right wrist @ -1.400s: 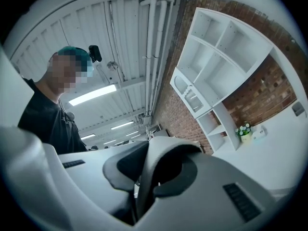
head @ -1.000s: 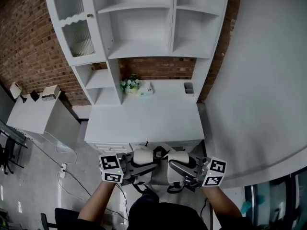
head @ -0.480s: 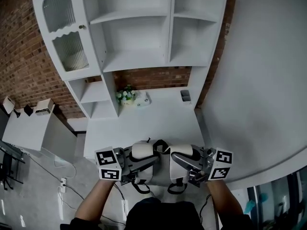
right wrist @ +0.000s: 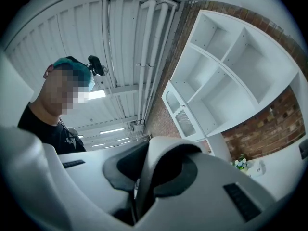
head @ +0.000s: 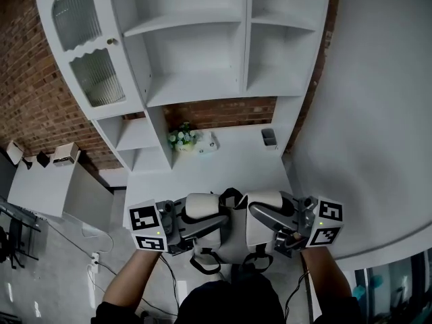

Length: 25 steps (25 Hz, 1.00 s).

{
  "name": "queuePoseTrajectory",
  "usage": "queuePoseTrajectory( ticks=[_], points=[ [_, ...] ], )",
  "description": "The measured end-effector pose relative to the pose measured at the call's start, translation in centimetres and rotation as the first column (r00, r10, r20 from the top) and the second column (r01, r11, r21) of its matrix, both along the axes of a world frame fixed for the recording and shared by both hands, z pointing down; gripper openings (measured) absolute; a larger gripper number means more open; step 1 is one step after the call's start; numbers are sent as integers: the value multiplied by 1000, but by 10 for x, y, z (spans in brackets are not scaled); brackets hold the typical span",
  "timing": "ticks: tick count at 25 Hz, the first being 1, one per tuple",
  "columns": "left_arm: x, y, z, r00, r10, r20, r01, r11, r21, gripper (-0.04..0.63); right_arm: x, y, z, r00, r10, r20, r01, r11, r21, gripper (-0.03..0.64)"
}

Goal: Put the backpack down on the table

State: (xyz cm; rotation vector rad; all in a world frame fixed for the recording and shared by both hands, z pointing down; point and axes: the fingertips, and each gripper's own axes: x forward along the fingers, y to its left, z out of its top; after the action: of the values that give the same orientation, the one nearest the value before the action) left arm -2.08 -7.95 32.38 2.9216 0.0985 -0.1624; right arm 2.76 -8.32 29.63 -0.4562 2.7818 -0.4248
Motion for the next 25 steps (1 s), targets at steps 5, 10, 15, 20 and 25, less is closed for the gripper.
queuePoseTrajectory(
  ticks=[5,10,15,20,25],
  points=[
    [0,-25,-6,1000,-26,-11,26,1000,0,51,-4,-19,-6,998,-31,-58,34,998,50,55],
    [5,-51,-15,999,-47,-5,48,999,19,51,0,-44,-15,995,-72,-71,77,995,69,55],
    [9,-76,-27,998,-66,0,66,996,64,51,4,-71,-28,993,-87,-77,94,991,90,57],
    [14,-108,-35,996,-85,5,84,992,93,52,10,-104,-35,994,-86,-74,93,990,101,57],
    [23,-144,-38,994,-112,16,110,990,87,51,19,-143,-38,995,-74,-60,80,992,102,57]
  ],
)
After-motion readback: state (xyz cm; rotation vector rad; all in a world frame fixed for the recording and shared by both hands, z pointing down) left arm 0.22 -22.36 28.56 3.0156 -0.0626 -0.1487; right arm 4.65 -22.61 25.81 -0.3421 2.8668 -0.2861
